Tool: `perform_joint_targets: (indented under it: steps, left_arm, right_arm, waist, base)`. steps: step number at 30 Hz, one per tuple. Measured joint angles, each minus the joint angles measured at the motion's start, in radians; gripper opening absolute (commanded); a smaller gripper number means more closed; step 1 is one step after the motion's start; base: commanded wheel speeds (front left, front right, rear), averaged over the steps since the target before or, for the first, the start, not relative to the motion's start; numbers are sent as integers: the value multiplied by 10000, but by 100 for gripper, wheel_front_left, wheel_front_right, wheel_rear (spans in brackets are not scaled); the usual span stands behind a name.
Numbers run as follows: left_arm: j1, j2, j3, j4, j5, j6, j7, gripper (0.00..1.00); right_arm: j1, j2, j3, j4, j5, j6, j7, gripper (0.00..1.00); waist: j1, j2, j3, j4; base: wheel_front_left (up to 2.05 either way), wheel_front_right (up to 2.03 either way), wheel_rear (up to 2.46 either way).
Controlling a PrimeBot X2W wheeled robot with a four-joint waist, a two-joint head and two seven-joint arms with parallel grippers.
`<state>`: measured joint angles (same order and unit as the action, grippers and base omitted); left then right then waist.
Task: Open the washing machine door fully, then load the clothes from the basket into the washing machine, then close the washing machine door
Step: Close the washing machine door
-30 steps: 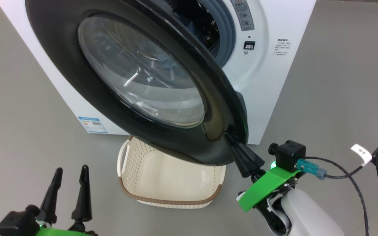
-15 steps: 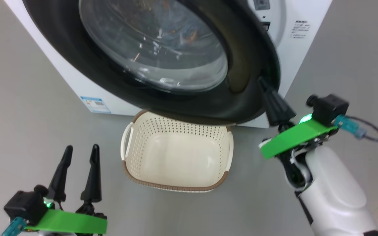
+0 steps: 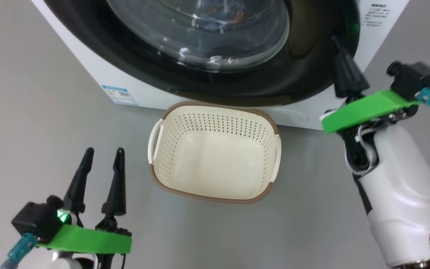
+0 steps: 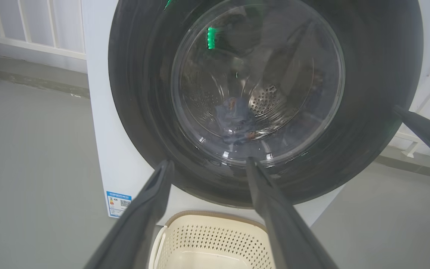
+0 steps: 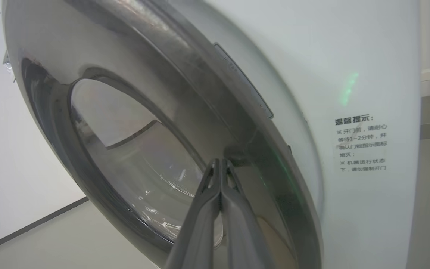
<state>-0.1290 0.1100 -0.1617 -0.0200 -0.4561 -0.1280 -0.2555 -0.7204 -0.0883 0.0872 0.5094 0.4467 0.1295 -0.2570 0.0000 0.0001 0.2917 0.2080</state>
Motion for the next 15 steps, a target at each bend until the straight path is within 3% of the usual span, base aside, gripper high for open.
perform_joint_targets:
  steps: [15]
  left_arm:
    - [-621, -209, -299, -67, -92, 0, 0, 100]
  right_arm:
    - [-1197, -29, -803, 334, -249, 13, 0, 0]
  waist:
    - [0, 0, 790, 465]
  base:
    - [0, 0, 0]
